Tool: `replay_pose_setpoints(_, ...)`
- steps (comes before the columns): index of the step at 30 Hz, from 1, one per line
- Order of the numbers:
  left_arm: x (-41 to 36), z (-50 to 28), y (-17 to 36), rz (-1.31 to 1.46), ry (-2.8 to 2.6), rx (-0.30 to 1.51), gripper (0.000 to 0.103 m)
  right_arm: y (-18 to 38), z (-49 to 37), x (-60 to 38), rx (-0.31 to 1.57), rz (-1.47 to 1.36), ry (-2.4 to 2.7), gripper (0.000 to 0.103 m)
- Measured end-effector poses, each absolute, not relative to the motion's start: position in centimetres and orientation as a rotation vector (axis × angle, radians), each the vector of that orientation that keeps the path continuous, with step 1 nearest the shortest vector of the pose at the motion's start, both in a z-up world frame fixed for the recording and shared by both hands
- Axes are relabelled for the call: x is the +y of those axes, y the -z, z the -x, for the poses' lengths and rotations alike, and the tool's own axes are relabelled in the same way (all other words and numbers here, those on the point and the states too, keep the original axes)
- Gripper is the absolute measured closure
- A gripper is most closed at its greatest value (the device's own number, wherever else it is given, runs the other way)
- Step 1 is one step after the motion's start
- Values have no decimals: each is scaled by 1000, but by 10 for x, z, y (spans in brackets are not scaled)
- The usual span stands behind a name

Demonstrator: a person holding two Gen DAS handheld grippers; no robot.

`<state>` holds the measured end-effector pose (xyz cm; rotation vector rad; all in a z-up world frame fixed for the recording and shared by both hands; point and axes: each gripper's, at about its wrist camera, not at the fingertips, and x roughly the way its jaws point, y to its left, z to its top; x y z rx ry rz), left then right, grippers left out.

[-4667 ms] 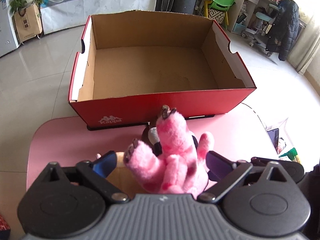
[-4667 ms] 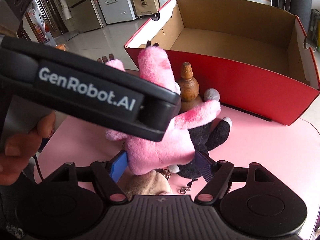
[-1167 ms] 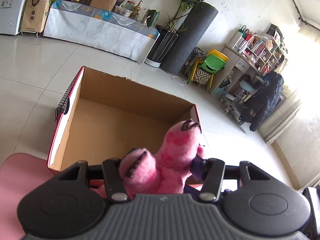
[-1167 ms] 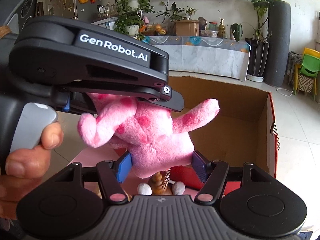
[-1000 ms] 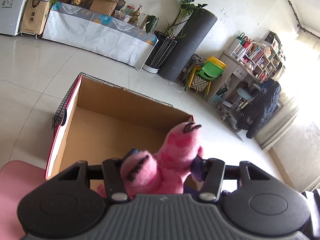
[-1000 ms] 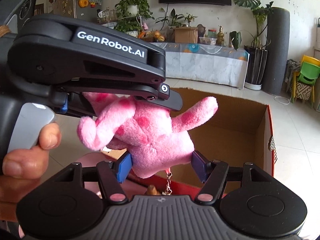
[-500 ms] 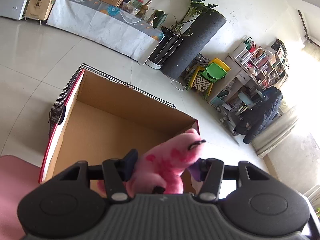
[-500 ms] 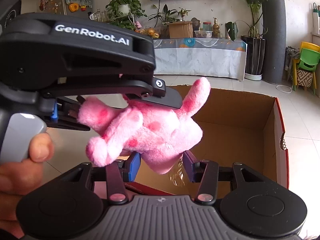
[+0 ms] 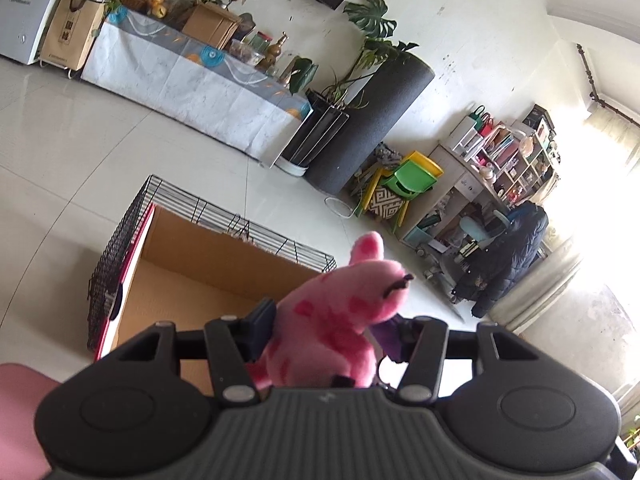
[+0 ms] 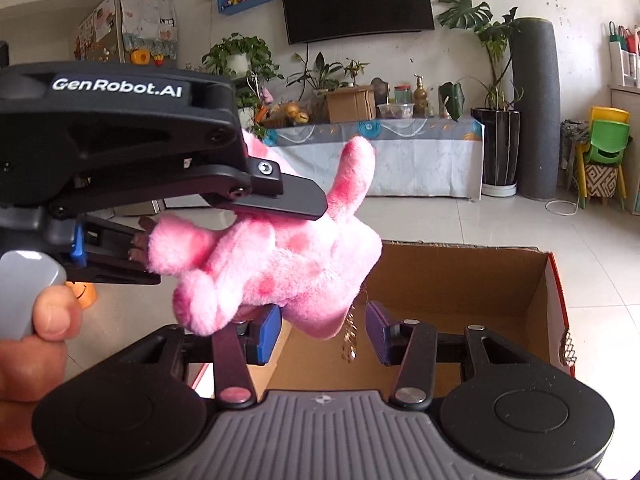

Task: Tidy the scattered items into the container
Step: 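Lift the pink plush with both grippers and carry it over the shoebox, then lower the pink plush into the shoebox and open both grippers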

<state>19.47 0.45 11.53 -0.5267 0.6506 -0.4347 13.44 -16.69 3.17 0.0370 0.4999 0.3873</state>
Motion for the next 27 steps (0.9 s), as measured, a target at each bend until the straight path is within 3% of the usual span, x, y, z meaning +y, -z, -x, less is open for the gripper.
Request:
replay_pose_setpoints(21, 22, -234, -46, 571, 288, 840, 51, 26, -171, -154, 686, -149, -382, 56)
replay_pose_setpoints(27, 23, -230, -42, 554, 256, 859, 36, 28, -171, -161, 717, -170, -372, 56)
